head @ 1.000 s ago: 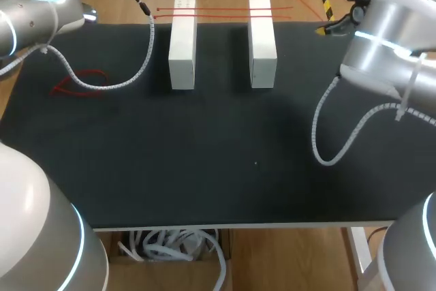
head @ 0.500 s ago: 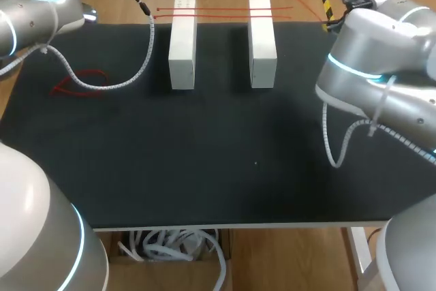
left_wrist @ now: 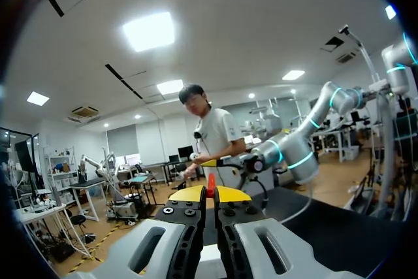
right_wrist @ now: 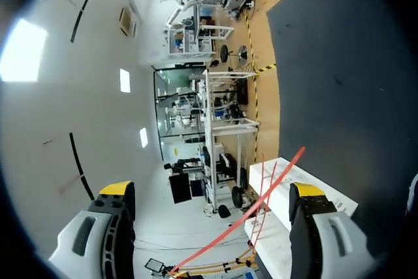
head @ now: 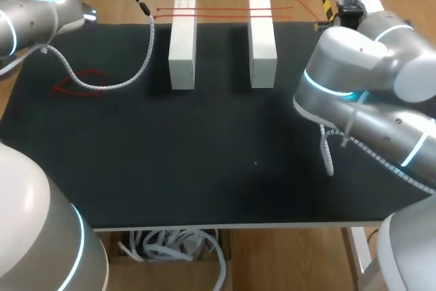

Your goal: Grab the tape and strap the tape.

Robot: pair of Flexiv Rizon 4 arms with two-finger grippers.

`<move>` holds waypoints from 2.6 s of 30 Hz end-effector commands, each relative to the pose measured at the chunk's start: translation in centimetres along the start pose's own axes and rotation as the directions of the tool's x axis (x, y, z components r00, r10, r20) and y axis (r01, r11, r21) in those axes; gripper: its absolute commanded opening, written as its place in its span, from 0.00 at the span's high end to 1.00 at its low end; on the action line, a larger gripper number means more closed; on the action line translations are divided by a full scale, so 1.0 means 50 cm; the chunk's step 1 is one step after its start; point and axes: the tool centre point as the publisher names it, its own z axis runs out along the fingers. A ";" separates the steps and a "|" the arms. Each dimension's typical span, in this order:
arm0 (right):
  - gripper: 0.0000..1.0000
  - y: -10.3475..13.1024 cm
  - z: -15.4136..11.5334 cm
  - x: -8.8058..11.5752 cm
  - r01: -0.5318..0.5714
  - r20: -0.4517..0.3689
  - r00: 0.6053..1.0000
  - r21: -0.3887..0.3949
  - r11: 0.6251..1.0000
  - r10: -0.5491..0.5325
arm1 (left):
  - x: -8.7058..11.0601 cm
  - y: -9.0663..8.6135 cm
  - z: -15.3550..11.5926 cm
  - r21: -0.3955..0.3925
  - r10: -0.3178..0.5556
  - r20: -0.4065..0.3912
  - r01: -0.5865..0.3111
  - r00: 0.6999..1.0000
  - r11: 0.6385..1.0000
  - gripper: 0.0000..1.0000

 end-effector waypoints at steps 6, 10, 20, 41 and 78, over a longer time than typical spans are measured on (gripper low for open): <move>0.00 -0.023 0.033 0.005 -0.035 -0.061 0.998 -0.047 0.998 0.032 | -0.003 0.002 -0.001 0.002 0.000 -0.005 0.000 1.000 1.000 1.00; 0.00 -0.033 0.033 0.001 -0.047 -0.056 0.997 -0.040 0.998 0.045 | -0.003 0.002 -0.001 0.002 0.000 -0.005 0.000 1.000 1.000 1.00; 0.00 -0.028 0.030 -0.008 -0.038 -0.047 0.998 -0.038 0.999 0.036 | -0.003 0.002 -0.001 0.002 0.000 -0.005 0.000 1.000 1.000 1.00; 0.84 -0.019 0.032 -0.001 -0.005 -0.070 0.998 -0.016 1.000 0.004 | -0.003 0.002 -0.001 0.002 0.000 -0.005 0.000 1.000 1.000 1.00; 0.65 -0.017 -0.021 -0.021 0.031 -0.041 0.999 0.035 0.999 -0.030 | -0.003 0.002 -0.001 0.002 0.000 -0.005 0.000 1.000 1.000 1.00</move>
